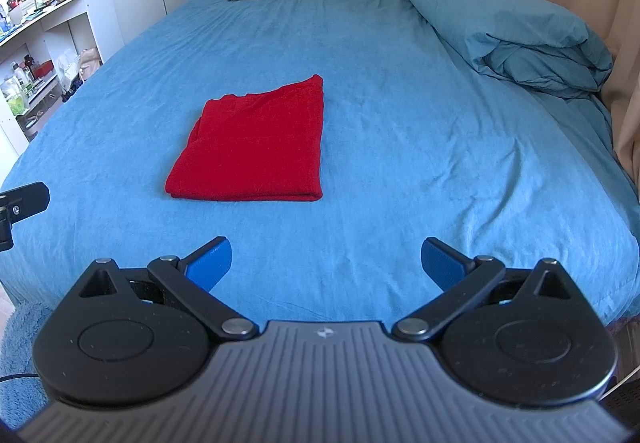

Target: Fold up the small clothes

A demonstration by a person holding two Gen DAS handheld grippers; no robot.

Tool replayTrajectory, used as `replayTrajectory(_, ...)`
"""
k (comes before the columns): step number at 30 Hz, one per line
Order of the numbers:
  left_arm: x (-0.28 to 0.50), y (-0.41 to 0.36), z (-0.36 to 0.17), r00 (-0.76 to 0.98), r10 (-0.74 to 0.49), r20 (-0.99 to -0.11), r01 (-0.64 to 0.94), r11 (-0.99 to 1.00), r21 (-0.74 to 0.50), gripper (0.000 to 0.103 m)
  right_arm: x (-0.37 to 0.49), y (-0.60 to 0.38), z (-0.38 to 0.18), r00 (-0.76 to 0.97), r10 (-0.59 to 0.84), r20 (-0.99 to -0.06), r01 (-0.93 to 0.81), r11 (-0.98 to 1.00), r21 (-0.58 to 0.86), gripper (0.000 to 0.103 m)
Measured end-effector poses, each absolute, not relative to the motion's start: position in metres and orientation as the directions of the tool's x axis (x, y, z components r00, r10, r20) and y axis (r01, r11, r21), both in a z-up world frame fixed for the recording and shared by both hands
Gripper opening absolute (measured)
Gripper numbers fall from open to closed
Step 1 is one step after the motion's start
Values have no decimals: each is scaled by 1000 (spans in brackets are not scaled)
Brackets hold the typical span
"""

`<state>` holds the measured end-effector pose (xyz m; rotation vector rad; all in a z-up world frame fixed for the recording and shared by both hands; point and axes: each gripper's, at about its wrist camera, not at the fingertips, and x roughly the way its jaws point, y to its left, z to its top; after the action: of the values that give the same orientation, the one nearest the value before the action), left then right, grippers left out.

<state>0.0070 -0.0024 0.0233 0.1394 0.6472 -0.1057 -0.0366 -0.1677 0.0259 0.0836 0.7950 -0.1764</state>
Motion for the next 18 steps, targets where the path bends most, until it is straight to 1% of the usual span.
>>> replayTrajectory(18,8,1,24,789,-68,-610,149,985,83,103,-37,-165,25,686,-126,-716,192,981,10,103)
